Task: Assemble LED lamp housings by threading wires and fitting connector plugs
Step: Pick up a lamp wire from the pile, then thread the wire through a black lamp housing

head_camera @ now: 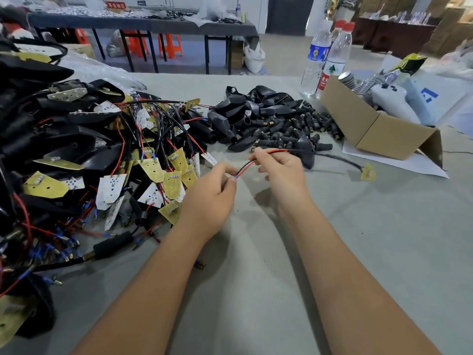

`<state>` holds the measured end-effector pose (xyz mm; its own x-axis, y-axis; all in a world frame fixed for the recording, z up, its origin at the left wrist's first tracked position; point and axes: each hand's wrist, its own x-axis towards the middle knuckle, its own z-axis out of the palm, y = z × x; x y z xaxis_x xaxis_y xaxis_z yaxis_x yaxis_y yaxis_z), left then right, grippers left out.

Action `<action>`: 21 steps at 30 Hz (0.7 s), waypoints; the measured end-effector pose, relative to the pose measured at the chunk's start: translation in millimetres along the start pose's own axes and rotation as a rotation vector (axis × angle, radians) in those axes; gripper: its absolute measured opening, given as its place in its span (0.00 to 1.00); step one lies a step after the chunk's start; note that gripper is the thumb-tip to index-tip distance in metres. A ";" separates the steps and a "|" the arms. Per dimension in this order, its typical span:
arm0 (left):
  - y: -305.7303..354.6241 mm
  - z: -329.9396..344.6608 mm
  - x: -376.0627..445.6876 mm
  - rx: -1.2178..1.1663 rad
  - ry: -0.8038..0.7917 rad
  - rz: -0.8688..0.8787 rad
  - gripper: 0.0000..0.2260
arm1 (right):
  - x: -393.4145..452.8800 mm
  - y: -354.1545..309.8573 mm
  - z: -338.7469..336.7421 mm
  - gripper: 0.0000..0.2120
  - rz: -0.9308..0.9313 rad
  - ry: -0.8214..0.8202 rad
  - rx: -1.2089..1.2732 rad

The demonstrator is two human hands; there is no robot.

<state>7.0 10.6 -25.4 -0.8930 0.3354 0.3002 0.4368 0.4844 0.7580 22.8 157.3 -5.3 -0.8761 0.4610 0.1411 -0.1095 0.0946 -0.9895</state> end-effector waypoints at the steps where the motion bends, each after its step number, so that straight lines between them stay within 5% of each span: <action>1: -1.1 -0.2 0.2 -0.028 -0.002 -0.011 0.06 | 3.4 0.3 -2.0 0.12 0.004 0.062 0.002; 8: -8.2 0.7 1.0 -0.033 -0.059 -0.051 0.08 | 35.9 11.1 -26.1 0.13 0.018 0.381 -0.487; 13: -8.9 3.9 2.7 -0.002 -0.082 -0.080 0.07 | 54.3 19.6 -39.4 0.15 0.229 0.336 -0.753; 21: -10.0 3.6 4.0 -0.017 -0.083 -0.072 0.10 | 54.9 23.3 -32.1 0.13 0.187 0.272 -0.866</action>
<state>-0.6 10.1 -33.8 -0.9094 0.3668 0.1962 0.3697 0.4964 0.7854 -12.8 213.2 -19.6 -0.6921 0.7159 0.0921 0.5075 0.5733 -0.6432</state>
